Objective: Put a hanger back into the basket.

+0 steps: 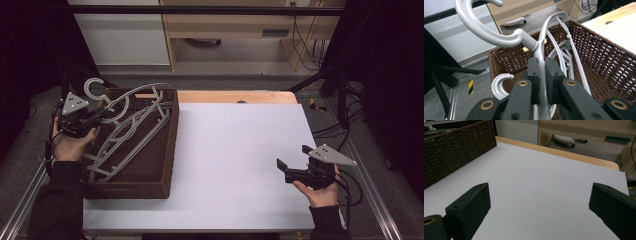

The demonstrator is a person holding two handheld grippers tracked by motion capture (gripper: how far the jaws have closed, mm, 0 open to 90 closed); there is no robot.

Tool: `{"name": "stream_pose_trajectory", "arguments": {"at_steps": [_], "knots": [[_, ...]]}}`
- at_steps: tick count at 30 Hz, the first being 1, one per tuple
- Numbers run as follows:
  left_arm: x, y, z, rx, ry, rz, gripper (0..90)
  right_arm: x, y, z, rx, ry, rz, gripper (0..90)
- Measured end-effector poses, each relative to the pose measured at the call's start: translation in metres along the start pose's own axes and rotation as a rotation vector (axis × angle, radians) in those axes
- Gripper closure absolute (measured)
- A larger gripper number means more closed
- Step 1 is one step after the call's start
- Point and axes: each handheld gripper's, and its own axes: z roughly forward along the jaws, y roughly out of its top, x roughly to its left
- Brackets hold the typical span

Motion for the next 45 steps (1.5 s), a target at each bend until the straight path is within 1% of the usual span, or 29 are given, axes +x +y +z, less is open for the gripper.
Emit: {"name": "stream_pose_trajectory", "arguments": {"at_steps": [3, 6, 9, 10, 13, 17, 20, 21, 22, 26, 30, 33, 34, 35, 37, 39, 41, 42, 43, 44, 45], "knots": [[0.001, -0.003, 0.001, -0.006, -0.016, 0.003, 82.9, 0.000, 0.000, 0.001, 0.005, 0.002, 0.000, 4.1], [0.001, -0.002, -0.002, -0.028, -0.034, 0.009, 82.9, 0.001, -0.001, 0.002, 0.009, 0.002, -0.001, 4.1], [0.000, -0.001, -0.003, -0.028, -0.049, 0.019, 83.0, 0.001, -0.001, 0.002, 0.011, 0.001, -0.005, 4.1], [-0.001, -0.001, -0.003, -0.023, -0.047, 0.027, 83.0, 0.001, -0.001, 0.002, 0.011, 0.001, -0.005, 4.1], [-0.001, -0.001, 0.001, -0.008, -0.049, 0.033, 82.9, 0.001, -0.001, 0.002, 0.010, 0.003, -0.005, 4.2], [0.003, -0.002, 0.005, 0.008, -0.059, 0.030, 82.9, 0.000, 0.000, 0.002, 0.006, 0.003, 0.002, 4.2], [0.006, -0.004, 0.006, 0.010, -0.067, 0.015, 82.9, 0.001, 0.000, 0.002, 0.009, 0.002, -0.002, 4.2], [0.007, -0.005, 0.006, 0.010, -0.066, 0.022, 82.9, 0.001, 0.000, 0.002, 0.008, 0.002, -0.001, 4.2], [0.006, -0.006, 0.006, 0.010, -0.067, 0.018, 82.9, 0.000, 0.000, 0.001, 0.006, 0.004, 0.000, 4.2], [0.007, -0.006, 0.009, 0.022, -0.065, 0.030, 82.9, 0.000, 0.000, 0.001, 0.005, 0.001, -0.002, 4.2], [0.008, -0.010, 0.014, 0.033, -0.065, 0.018, 82.9, 0.000, 0.000, 0.002, 0.006, 0.002, 0.000, 4.2], [0.005, -0.014, 0.021, 0.043, -0.074, 0.005, 82.8, 0.000, 0.000, 0.002, 0.005, 0.004, 0.001, 4.3], [0.004, -0.017, 0.025, 0.058, -0.075, -0.004, 82.9, 0.000, 0.000, 0.002, 0.005, 0.004, 0.001, 4.3], [0.004, -0.019, 0.028, 0.059, -0.076, -0.020, 82.9, 0.001, 0.000, 0.002, 0.008, 0.001, 0.000, 4.3], [0.008, -0.026, 0.030, 0.070, -0.094, -0.064, 82.8, 0.001, 0.000, 0.002, 0.009, 0.004, -0.001, 4.3], [0.009, -0.033, 0.034, 0.103, -0.095, -0.078, 82.7, 0.001, 0.000, 0.002, 0.007, 0.003, 0.000, 4.3], [0.005, -0.036, 0.039, 0.139, -0.092, -0.063, 82.7, 0.000, -0.001, 0.003, 0.010, 0.001, -0.003, 4.3], [0.003, -0.035, 0.042, 0.177, -0.085, -0.046, 82.6, 0.001, -0.001, 0.003, 0.011, 0.003, -0.005, 4.4], [0.002, -0.036, 0.044, 0.202, -0.080, -0.033, 82.6, 0.002, -0.001, 0.003, 0.013, 0.005, -0.002, 4.3], [0.002, -0.036, 0.045, 0.223, -0.081, -0.040, 82.5, 0.002, -0.001, 0.003, 0.012, 0.005, -0.004, 4.3], [0.003, -0.037, 0.045, 0.225, -0.080, -0.047, 82.4, 0.002, -0.001, 0.003, 0.012, 0.005, -0.002, 4.3]]}}
